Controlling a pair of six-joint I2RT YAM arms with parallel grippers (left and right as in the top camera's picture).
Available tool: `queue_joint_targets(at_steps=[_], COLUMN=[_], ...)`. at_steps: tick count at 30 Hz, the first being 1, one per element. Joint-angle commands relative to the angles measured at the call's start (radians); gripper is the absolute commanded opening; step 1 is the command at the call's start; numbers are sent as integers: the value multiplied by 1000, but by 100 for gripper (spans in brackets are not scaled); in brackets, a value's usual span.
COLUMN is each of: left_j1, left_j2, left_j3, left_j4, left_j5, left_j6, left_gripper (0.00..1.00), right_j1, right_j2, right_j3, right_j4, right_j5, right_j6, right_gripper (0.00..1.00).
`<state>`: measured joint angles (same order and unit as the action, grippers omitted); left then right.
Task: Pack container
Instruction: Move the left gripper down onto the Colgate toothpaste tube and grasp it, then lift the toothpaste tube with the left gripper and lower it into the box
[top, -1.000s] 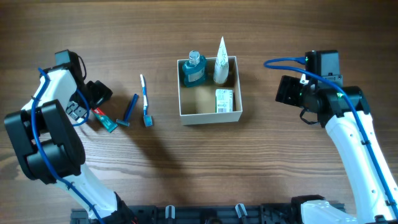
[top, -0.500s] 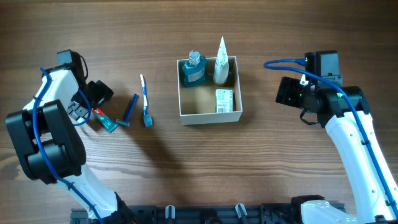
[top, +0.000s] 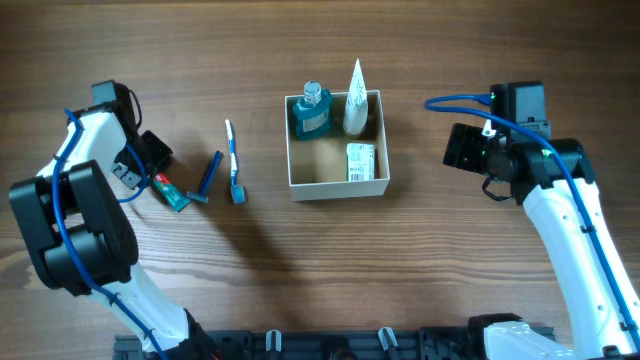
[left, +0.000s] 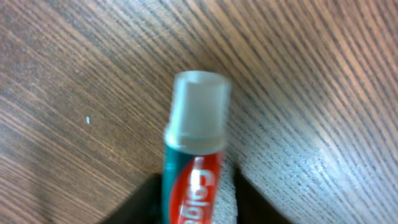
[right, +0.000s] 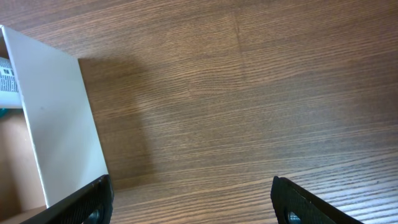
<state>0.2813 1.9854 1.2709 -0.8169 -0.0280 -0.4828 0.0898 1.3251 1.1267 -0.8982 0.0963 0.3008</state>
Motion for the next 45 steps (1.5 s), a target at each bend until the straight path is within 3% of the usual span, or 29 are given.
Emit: queue_joint_targets(at_steps=[1, 21, 30, 38, 45], left_j1=[5, 5, 5, -19, -179], left_j2=[73, 72, 39, -105, -301], left_j3=[-44, -42, 21, 127, 166], left_j4=[-11, -14, -67, -147, -169], left_j5=[-14, -15, -15, -3, 138], left_j6=[4, 4, 5, 9, 200], left_gripper=[26, 4, 4, 4, 4], right_j1=[-3, -3, -3, -3, -3], right_j2=[12, 12, 12, 12, 12], right_j3=[5, 5, 5, 5, 5], right_j4=[-2, 0, 0, 1, 5], right_j5=[-8, -8, -8, -8, -8], right_j6=[-13, -13, -13, -13, -13], right_gripper=[82, 82, 82, 82, 82])
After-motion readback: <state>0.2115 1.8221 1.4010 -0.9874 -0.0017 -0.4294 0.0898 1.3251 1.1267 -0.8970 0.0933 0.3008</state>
